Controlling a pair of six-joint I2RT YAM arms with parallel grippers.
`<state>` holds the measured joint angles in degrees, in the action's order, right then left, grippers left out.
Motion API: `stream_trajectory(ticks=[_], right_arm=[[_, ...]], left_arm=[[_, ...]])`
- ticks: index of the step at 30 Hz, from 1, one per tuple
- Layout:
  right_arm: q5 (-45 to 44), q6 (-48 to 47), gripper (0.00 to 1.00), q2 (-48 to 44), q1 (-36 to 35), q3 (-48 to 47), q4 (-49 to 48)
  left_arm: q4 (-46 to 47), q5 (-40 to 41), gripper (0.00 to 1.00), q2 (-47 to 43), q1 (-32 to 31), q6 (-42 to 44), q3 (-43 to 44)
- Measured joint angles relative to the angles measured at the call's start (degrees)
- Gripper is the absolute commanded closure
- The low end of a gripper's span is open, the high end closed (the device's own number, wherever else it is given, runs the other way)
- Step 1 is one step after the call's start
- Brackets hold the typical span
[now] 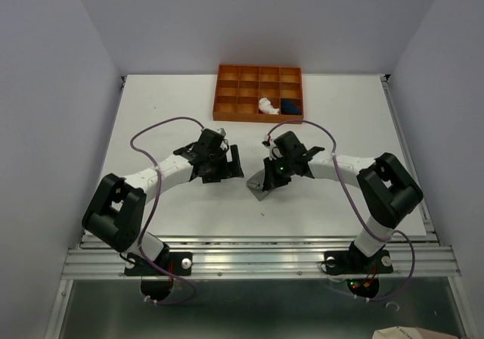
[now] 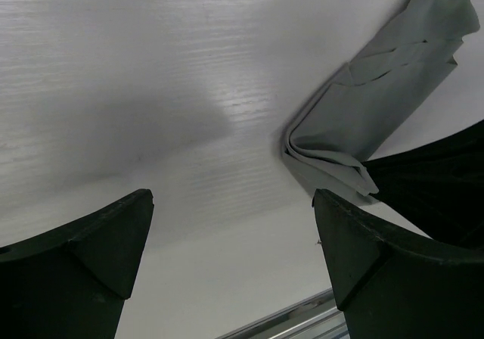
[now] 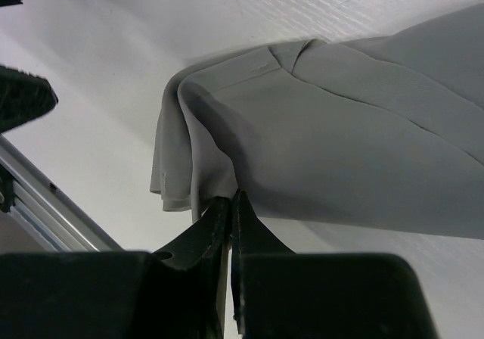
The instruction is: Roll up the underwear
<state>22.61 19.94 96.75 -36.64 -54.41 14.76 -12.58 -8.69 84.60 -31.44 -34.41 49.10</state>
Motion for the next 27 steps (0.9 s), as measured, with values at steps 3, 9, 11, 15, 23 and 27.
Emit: stream_trajectory(ticks=[3, 9, 11, 15, 23, 27], right_arm=[[-0.2, 0.0, 0.94, 1.0, 0.4, 0.0, 0.0], [-0.3, 0.7, 0.87, 1.8, 0.9, -0.2, 0.0], [-0.3, 1.1, 0.80, 2.2, 1.1, -0.3, -0.2], [-0.4, 1.9, 0.68, 2.4, 1.4, -0.3, -0.2], [-3.8, 1.9, 0.45, 1.8, 1.4, -2.2, 0.4], [-6.6, 1.3, 0.41, -0.5, 1.4, -2.9, 1.9]], left_arm=[[1.0, -1.1, 0.01, 0.9, -1.1, 0.3, 0.0], [3.1, -2.4, 0.01, 2.7, -3.3, 1.0, 0.0], [3.6, -2.7, 0.01, 3.3, -3.8, 1.0, 0.0], [4.1, -2.9, 0.01, 3.8, -4.2, 1.0, -0.9], [4.2, -2.7, 0.01, 3.8, -4.2, 0.9, -1.5], [4.2, -2.4, 0.01, 3.8, -4.2, 1.0, -1.5]])
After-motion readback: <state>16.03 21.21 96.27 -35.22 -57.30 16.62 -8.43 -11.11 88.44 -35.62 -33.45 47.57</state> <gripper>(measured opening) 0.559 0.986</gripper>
